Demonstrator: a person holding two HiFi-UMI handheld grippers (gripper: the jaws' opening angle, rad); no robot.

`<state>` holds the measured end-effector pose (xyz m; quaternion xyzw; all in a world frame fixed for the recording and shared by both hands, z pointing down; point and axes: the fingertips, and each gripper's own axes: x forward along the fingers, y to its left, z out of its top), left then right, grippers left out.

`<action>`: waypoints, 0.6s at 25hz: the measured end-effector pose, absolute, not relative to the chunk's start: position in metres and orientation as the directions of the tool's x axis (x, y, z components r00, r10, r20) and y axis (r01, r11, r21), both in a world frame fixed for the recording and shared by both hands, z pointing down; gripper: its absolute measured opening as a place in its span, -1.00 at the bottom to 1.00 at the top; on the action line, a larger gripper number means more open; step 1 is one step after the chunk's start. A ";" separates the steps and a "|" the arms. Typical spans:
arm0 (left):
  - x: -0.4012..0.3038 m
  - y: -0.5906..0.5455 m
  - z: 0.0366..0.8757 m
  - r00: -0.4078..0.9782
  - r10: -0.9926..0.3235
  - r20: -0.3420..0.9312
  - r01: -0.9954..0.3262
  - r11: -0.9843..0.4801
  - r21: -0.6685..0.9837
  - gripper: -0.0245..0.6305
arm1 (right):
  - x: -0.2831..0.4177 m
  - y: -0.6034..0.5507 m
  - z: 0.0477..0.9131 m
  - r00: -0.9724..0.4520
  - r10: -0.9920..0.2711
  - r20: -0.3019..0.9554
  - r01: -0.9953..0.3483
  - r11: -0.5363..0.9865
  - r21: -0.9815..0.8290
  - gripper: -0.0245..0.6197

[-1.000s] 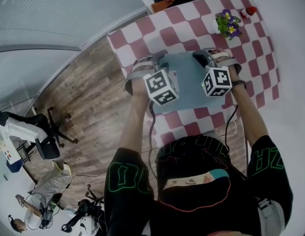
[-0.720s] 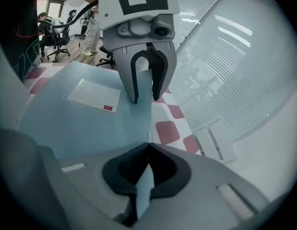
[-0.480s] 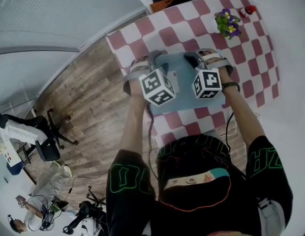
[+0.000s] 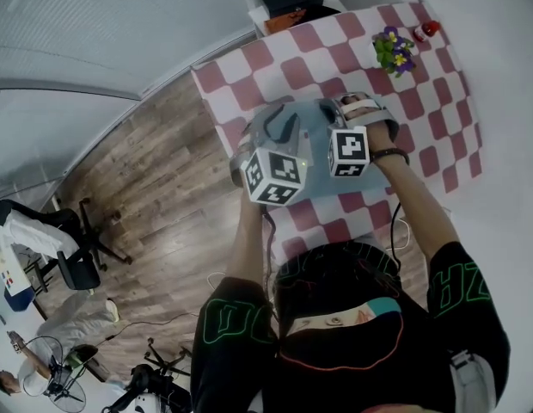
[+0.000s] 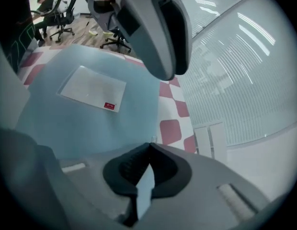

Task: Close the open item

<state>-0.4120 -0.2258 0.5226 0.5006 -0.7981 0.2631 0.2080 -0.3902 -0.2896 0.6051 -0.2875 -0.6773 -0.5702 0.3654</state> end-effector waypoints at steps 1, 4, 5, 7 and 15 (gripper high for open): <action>-0.411 -0.224 0.520 -0.426 -0.701 0.572 -0.896 0.413 -0.161 -0.63 | -0.389 -0.289 0.607 -0.568 -0.054 0.821 0.809 0.149 0.569 -0.95; -0.412 -0.213 0.512 -0.480 -0.703 0.524 -0.847 0.526 -0.070 -0.86 | -0.390 -0.286 0.610 -0.567 -0.088 0.819 0.812 0.111 0.574 -0.95; -0.411 -0.211 0.508 -0.493 -0.703 0.512 -0.838 0.543 -0.062 -0.89 | -0.391 -0.286 0.610 -0.561 -0.078 0.824 0.810 0.155 0.566 -0.95; -0.407 -0.210 0.500 -0.503 -0.711 0.492 -0.833 0.551 -0.054 -0.89 | -0.393 -0.288 0.606 -0.533 -0.020 0.846 0.790 0.345 0.507 -0.95; -0.397 -0.193 0.467 -0.536 -0.725 0.432 -0.823 0.563 -0.075 -0.90 | -0.393 -0.308 0.557 -0.586 0.178 0.790 0.440 0.889 0.126 -0.94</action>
